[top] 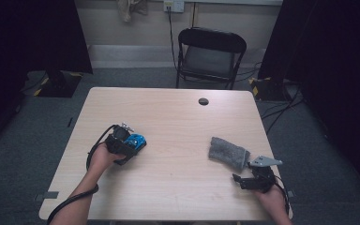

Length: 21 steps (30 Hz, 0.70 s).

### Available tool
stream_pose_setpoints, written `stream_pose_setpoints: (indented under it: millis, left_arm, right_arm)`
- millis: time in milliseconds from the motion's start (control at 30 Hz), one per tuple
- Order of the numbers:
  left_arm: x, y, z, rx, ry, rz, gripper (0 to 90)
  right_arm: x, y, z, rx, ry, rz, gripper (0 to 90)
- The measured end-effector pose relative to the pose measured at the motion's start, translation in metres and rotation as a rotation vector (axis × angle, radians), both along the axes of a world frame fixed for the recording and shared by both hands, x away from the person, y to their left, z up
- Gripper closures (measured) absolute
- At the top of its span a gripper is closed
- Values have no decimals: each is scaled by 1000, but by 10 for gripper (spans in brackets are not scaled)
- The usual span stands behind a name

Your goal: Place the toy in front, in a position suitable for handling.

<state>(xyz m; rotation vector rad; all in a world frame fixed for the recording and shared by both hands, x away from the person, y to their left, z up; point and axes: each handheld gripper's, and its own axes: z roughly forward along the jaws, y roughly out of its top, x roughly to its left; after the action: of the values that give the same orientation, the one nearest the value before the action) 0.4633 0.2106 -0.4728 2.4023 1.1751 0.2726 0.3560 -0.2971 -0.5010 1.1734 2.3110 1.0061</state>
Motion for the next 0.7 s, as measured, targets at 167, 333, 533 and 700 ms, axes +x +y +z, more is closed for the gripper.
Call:
stream_pose_setpoints:
  millis: [167,333,533,700]
  left_arm:
    - [1,1,7,-14,-2,14,262]
    - [2,-1,14,-7,-5,13,262]
    - [3,-6,21,-8,-9,-9,261]
    - [4,-15,25,-14,-25,-24,261]
  right_arm:
    - [0,0,0,0,-1,1,156]
    - [0,0,0,0,0,0,156]
    - [0,0,0,0,0,0,156]
    - [0,0,0,0,-1,1,156]
